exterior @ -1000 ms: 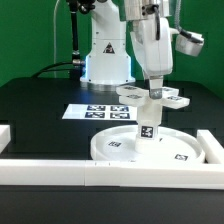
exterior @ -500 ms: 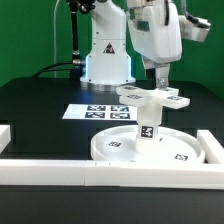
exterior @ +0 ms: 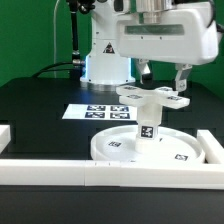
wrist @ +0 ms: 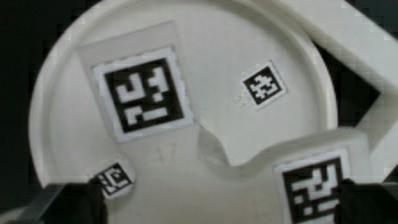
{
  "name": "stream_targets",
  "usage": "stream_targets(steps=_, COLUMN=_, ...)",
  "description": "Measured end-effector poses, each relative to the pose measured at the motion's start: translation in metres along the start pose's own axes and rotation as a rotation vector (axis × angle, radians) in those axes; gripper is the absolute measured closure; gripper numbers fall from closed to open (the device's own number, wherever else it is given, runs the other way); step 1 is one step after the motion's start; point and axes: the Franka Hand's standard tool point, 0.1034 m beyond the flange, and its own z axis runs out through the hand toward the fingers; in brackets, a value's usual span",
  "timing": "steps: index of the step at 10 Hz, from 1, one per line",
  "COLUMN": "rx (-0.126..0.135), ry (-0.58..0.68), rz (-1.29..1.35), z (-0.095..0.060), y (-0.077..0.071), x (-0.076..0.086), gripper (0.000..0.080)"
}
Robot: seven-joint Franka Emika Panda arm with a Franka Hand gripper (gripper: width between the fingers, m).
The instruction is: Assemble round table
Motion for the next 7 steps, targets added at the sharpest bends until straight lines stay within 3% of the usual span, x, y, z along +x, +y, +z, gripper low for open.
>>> stream_targets(steps=5, rx=-0.004, ry=0.002, rz=-0.357, z=0.0013, y=0.001, x=0.0007, gripper=0.015)
stream_targets(steps=7, rx=-0.046, ry=0.025, rz=-0.616, z=0.0014, y=0.0014, x=0.0003, gripper=0.015)
